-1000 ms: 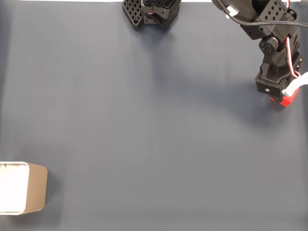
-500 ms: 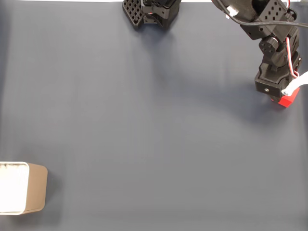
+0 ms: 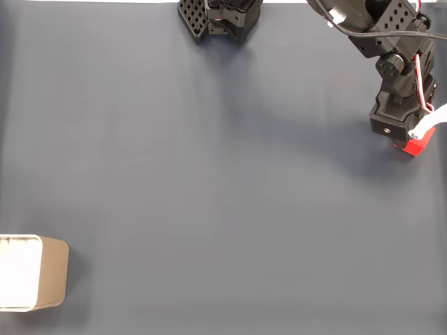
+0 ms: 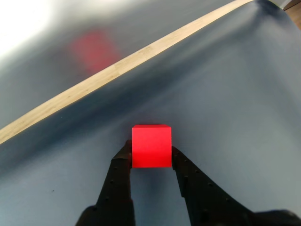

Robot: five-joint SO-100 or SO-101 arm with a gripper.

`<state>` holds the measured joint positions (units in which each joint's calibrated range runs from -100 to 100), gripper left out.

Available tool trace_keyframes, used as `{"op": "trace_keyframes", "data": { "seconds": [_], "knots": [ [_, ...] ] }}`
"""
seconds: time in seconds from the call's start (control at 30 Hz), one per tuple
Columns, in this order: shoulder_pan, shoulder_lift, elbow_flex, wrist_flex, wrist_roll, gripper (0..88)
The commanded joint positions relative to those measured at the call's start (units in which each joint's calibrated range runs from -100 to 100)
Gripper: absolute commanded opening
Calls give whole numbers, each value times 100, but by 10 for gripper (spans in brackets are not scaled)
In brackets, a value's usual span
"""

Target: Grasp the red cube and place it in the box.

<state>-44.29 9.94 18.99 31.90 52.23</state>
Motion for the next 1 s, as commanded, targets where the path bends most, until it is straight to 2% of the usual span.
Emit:
{"op": "trace_keyframes", "data": {
  "seconds": [0.0, 0.43, 0.97],
  "knots": [
    [54, -474, -37, 31, 59, 56],
    [501, -1618, -10, 728, -39, 54],
    [1503, -2571, -28, 875, -34, 50]
  ]
}}
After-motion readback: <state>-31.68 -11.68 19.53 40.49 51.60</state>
